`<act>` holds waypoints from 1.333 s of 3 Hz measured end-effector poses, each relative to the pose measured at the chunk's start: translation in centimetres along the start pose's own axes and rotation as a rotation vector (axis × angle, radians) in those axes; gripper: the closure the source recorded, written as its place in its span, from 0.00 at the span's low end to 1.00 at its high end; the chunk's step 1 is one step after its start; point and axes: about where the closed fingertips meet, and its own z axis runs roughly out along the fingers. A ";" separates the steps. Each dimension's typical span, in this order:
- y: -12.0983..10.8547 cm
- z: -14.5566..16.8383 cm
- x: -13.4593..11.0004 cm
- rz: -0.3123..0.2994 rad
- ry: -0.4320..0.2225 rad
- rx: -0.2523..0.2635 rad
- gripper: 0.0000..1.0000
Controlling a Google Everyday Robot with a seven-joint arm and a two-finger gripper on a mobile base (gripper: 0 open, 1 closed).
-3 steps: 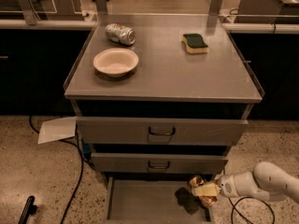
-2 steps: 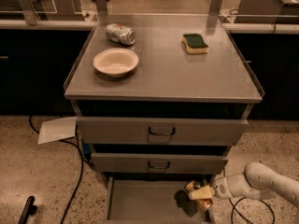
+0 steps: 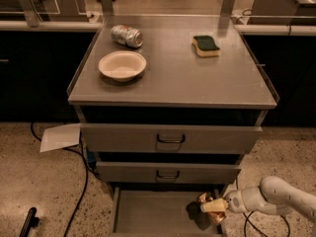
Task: Place orange can into bottom drawer
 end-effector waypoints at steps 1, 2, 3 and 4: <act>-3.9 1.0 1.3 0.080 -0.038 0.004 1.00; -8.1 3.4 2.4 0.159 -0.040 -0.006 1.00; -11.3 6.1 3.1 0.216 -0.008 -0.019 1.00; -13.5 8.9 3.9 0.255 0.053 -0.013 1.00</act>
Offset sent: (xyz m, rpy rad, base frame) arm 0.0315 -0.0549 -0.1408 0.0593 0.1552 -0.1982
